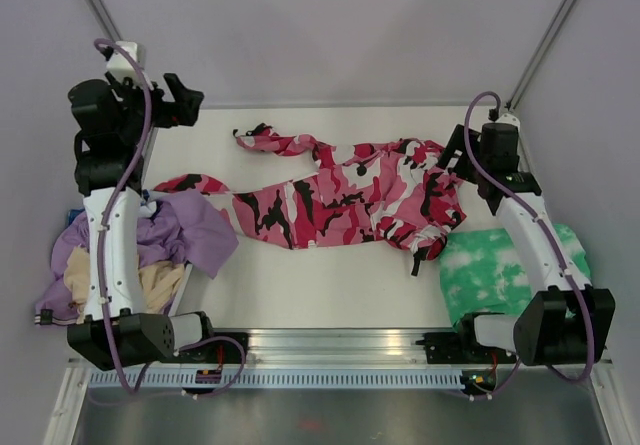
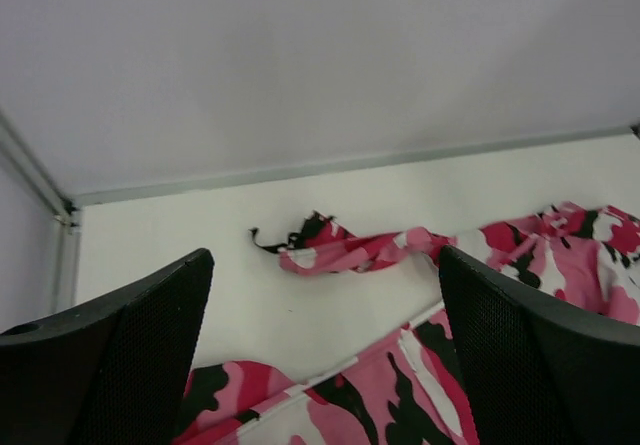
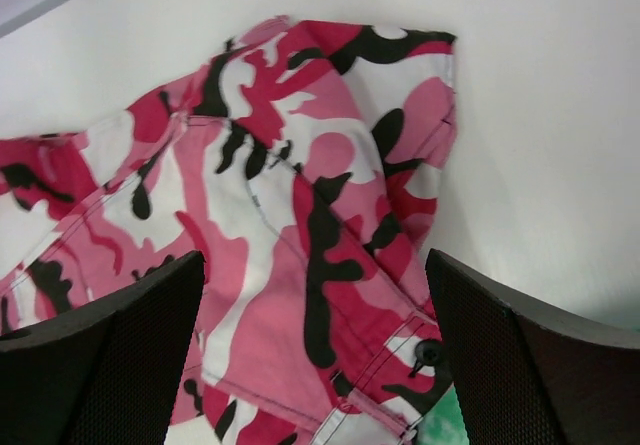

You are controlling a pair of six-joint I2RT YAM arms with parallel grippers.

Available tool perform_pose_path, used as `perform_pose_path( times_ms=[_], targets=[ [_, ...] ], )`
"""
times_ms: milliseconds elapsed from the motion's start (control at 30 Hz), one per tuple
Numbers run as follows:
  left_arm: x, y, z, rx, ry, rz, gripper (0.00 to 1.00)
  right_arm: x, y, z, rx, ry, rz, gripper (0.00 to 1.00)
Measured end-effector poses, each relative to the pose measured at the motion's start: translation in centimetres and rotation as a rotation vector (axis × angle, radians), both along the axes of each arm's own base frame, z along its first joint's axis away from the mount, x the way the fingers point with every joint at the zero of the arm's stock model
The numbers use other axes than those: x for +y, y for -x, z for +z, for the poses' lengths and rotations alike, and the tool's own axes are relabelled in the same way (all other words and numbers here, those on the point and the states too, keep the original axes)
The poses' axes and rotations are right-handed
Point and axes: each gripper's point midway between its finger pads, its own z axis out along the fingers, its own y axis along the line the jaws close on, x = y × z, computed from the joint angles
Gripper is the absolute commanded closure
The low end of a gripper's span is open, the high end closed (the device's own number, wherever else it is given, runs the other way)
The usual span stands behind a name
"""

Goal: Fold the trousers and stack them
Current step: Flatten the trousers out

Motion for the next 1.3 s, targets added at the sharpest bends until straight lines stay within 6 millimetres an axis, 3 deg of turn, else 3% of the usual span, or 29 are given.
perform_pose_path(
  times_ms=[67,200,267,433,500,567,633,800,867,933,1033,1133,1167,1300],
  targets=[
    [-2.5,-0.1,-1.6,0.044,0.024,-0.063,0.06,-1.2,-0.3,-1.2,0.017,-0.001,-0.044,0.02],
    [-5.2,-1.7,-6.1,0.173,0.126,-0.115,0.09,-4.3,-2.0,-4.3,0.072,-0.011,-0.153,0.02],
    [-6.8,-3.1,-9.1,0.25,0.164,-0.139,0.1,-5.3,-2.7,-5.3,0.062,-0.02,-0.196,0.02],
    [-11.9,-6.9,-18.8,0.496,0.252,-0.168,0.11,-6.3,-4.7,-7.1,0.018,-0.078,-0.268,0.04],
    [-11.9,-8.2,-22.1,0.574,0.274,-0.119,0.11,-6.8,-5.7,-8.6,0.023,-0.101,-0.293,0.04],
    [-11.1,-9.5,-24.1,0.606,0.284,-0.063,0.11,-7.0,-6.4,-10.2,0.04,-0.117,-0.308,0.04],
    [-10.3,-11.0,-25.1,0.606,0.293,-0.009,0.1,-7.3,-6.9,-12.2,0.067,-0.127,-0.323,0.04],
    [-9.3,-14.4,-24.3,0.528,0.308,0.044,0.1,-7.1,-7.7,-15.9,0.115,-0.139,-0.31,0.05],
    [-9.1,-15.7,-24.3,0.503,0.305,0.058,0.1,-7.0,-8.0,-17.3,0.133,-0.15,-0.293,0.1],
    [-8.8,-16.7,-25.0,0.494,0.299,0.08,0.1,-6.9,-8.6,-18.1,0.138,-0.16,-0.276,0.13],
    [-8.4,-17.6,-26.7,0.511,0.291,0.108,0.1,-6.8,-10.3,-17.9,0.108,-0.172,-0.258,0.21],
    [-8.0,-18.1,-28.6,0.538,0.284,0.132,0.11,-6.6,-11.5,-18.1,0.096,-0.188,-0.237,0.34],
    [-8.0,-18.2,-29.3,0.549,0.282,0.138,0.11,-6.5,-11.7,-18.3,0.095,-0.191,-0.231,0.48],
    [-7.7,-18.6,-31.8,0.588,0.272,0.161,0.11,-6.6,-11.9,-18.7,0.098,-0.188,-0.225,0.83]
  ],
)
